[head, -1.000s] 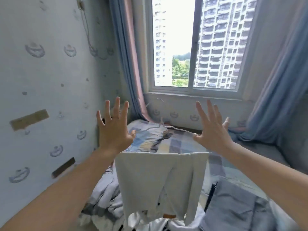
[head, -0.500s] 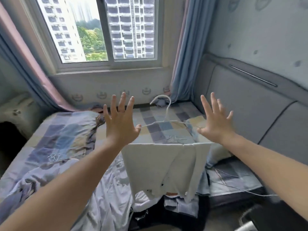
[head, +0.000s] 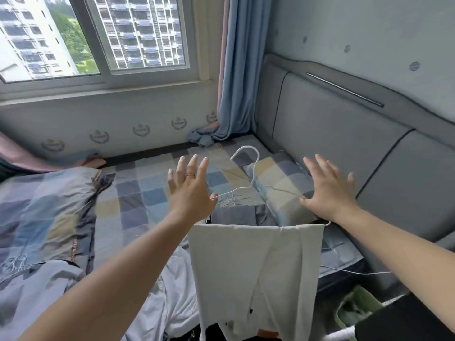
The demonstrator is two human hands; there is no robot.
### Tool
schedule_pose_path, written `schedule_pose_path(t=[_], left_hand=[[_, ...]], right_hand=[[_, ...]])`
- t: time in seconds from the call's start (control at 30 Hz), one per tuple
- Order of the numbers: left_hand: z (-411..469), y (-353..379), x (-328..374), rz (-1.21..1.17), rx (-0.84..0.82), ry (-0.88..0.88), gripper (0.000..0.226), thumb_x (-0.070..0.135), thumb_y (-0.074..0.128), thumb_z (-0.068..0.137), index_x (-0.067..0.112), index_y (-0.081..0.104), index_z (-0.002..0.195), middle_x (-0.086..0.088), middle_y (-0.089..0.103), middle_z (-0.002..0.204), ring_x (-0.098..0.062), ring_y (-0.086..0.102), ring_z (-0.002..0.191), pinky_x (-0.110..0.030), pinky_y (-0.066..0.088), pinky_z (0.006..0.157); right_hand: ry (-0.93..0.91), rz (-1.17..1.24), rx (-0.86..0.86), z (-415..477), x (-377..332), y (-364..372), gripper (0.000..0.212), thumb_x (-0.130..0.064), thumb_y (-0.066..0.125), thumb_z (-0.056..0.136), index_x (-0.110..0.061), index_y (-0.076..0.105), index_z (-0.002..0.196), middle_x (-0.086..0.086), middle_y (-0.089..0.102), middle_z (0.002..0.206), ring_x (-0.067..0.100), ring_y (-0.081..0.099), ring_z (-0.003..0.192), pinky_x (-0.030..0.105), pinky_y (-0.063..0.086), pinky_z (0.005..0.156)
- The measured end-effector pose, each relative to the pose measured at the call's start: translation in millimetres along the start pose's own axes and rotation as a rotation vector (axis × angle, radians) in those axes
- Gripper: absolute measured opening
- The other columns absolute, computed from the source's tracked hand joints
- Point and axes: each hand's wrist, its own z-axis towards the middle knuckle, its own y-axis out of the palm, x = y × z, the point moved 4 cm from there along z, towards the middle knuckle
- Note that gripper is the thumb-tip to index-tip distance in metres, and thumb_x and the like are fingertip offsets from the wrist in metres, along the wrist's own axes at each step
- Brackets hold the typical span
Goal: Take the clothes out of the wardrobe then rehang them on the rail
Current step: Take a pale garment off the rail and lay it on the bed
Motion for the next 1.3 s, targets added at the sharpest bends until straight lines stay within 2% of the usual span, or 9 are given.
schedule_pose_path(t=[0.2, 0.3, 0.4, 0.5, 0.67, 0.77, 0.9, 1.03, 1.3], left_hand=[[50.8, 93.4, 14.7, -0.046, -0.197, -0.133, 0.076, 0.05, 0.063, 0.088, 0.028, 0.028, 0.152, 0.001, 0.031, 0.158, -0.027, 0.016, 0.149, -0.046, 0.017, 0.118], [67.7, 136.6, 16.9, -0.1, -0.34, -0.232, 0.056, 0.049, 0.062, 0.09, 0.027, 0.048, 0.139, -0.001, 0.055, 0.137, -0.027, 0.045, 0.13, -0.04, 0.04, 0.098], [81.1, 173.9, 13.5, -0.153, -0.458, -0.381, 0.023, 0.043, 0.061, 0.092, 0.021, 0.067, 0.092, -0.002, 0.072, 0.096, -0.029, 0.067, 0.092, -0.033, 0.048, 0.071], [86.7, 206.7, 6.9, -0.182, -0.56, -0.499, 0.041, 0.051, 0.062, 0.092, 0.02, 0.054, 0.066, 0.001, 0.062, 0.069, -0.028, 0.063, 0.074, -0.032, 0.045, 0.062], [97.0, 288.9, -5.8, -0.243, -0.637, -0.607, 0.024, 0.045, 0.06, 0.094, 0.026, 0.058, 0.079, -0.002, 0.068, 0.09, -0.029, 0.063, 0.095, -0.036, 0.048, 0.078], [100.7, 342.5, -17.6, -0.25, -0.656, -0.648, 0.017, 0.039, 0.056, 0.097, 0.024, 0.065, 0.095, -0.008, 0.07, 0.108, -0.031, 0.06, 0.107, -0.043, 0.048, 0.093], [110.8, 416.9, -35.4, -0.232, -0.641, -0.661, 0.025, 0.034, 0.049, 0.101, 0.015, 0.063, 0.111, -0.011, 0.065, 0.118, -0.034, 0.053, 0.117, -0.044, 0.043, 0.097], [137.4, 483.1, -49.0, -0.249, -0.583, -0.702, 0.024, 0.032, 0.043, 0.102, 0.015, 0.058, 0.11, -0.014, 0.063, 0.117, -0.035, 0.049, 0.119, -0.044, 0.041, 0.097], [169.0, 569.6, -60.8, -0.235, -0.632, -0.671, 0.046, 0.033, 0.052, 0.095, 0.02, 0.044, 0.138, -0.009, 0.052, 0.138, -0.032, 0.031, 0.137, -0.039, 0.028, 0.109]], right_hand=[[-0.048, 0.017, -0.227, 76.1, 28.7, 78.6, 0.05, -0.051, 0.066, 0.077, -0.026, 0.057, 0.119, 0.002, 0.056, 0.123, 0.027, 0.053, 0.113, 0.038, 0.044, 0.09], [-0.003, 0.082, -0.402, 110.5, 37.1, 119.0, 0.023, -0.048, 0.064, 0.082, -0.026, 0.065, 0.088, 0.005, 0.066, 0.103, 0.029, 0.061, 0.094, 0.033, 0.048, 0.073], [0.006, 0.117, -0.492, 142.1, 43.7, 160.8, 0.031, -0.046, 0.062, 0.089, -0.023, 0.061, 0.069, 0.005, 0.067, 0.09, 0.029, 0.061, 0.083, 0.033, 0.049, 0.07], [0.032, 0.147, -0.518, 168.1, 51.0, 199.9, 0.041, -0.048, 0.064, 0.09, -0.023, 0.052, 0.06, 0.003, 0.06, 0.081, 0.03, 0.06, 0.084, 0.031, 0.044, 0.067], [0.093, 0.254, -0.58, 204.2, 60.8, 288.0, 0.024, -0.038, 0.063, 0.091, -0.022, 0.055, 0.075, 0.008, 0.065, 0.09, 0.029, 0.05, 0.075, 0.032, 0.039, 0.064], [0.085, 0.374, -0.601, 218.3, 62.8, 342.2, 0.005, -0.022, 0.058, 0.094, -0.021, 0.063, 0.095, 0.009, 0.066, 0.106, 0.033, 0.057, 0.09, 0.035, 0.043, 0.071], [0.037, 0.495, -0.61, 233.7, 58.2, 409.4, 0.038, -0.004, 0.049, 0.092, -0.014, 0.056, 0.128, 0.009, 0.054, 0.133, 0.032, 0.054, 0.117, 0.041, 0.042, 0.1], [0.03, 0.508, -0.594, 254.7, 55.3, 468.9, 0.053, -0.004, 0.046, 0.09, -0.016, 0.044, 0.141, 0.008, 0.045, 0.14, 0.029, 0.047, 0.125, 0.048, 0.037, 0.105], [0.07, 0.449, -0.712, 278.6, 50.7, 562.9, 0.076, -0.033, 0.052, 0.093, -0.032, 0.009, 0.156, -0.008, 0.003, 0.165, 0.021, 0.014, 0.149, 0.049, 0.02, 0.115]])
